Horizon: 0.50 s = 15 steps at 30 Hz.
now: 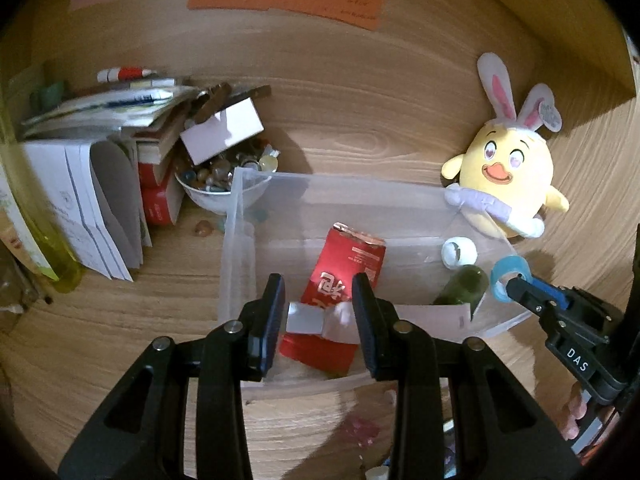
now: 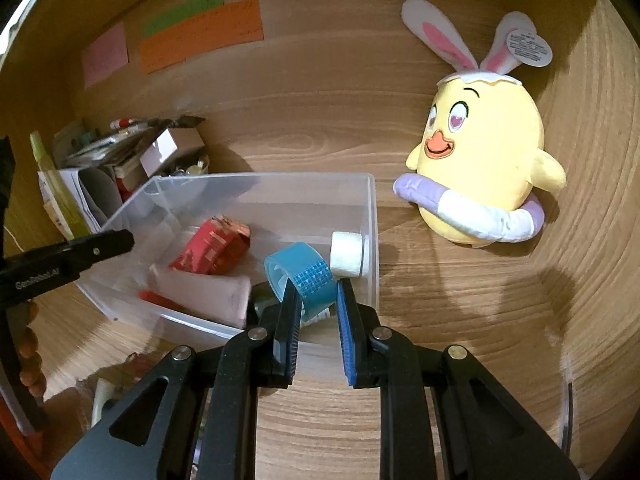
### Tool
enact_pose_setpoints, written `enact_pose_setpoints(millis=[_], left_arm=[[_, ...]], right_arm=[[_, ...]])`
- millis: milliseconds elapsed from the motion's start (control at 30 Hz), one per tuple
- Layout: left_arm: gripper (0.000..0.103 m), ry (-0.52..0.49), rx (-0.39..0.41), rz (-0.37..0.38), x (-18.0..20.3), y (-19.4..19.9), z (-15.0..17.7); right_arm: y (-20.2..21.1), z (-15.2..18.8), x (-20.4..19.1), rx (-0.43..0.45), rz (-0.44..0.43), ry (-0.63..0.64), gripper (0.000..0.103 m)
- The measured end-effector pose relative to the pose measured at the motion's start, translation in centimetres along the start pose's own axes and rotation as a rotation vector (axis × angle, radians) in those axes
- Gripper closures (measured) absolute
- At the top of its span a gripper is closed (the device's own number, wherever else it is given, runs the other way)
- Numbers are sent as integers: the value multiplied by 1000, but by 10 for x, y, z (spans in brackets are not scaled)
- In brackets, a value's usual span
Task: Organize objects
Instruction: 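Carry the pink tube and blue tape into the box and release both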
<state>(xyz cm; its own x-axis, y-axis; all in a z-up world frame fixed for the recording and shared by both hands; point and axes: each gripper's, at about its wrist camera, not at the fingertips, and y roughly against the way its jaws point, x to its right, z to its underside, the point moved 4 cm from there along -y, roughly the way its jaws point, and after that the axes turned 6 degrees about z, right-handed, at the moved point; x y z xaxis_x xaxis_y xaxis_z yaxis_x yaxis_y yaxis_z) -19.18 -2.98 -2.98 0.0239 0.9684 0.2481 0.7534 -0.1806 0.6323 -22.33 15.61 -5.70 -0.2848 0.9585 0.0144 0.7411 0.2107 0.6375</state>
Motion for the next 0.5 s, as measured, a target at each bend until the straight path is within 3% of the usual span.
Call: enact_pose_setpoints(millis=[167,300,500], left_arm=[[67,-26,-1,-5,5,3,0],[48,-33,21,9,9,14,2],[35,-66,43,23,16,36,9]], right_arm=[[-2,0,-2,1,30,22,87],[-2,0,-4,0,43,32,87],[0,1,-3,-3,54,31,82]])
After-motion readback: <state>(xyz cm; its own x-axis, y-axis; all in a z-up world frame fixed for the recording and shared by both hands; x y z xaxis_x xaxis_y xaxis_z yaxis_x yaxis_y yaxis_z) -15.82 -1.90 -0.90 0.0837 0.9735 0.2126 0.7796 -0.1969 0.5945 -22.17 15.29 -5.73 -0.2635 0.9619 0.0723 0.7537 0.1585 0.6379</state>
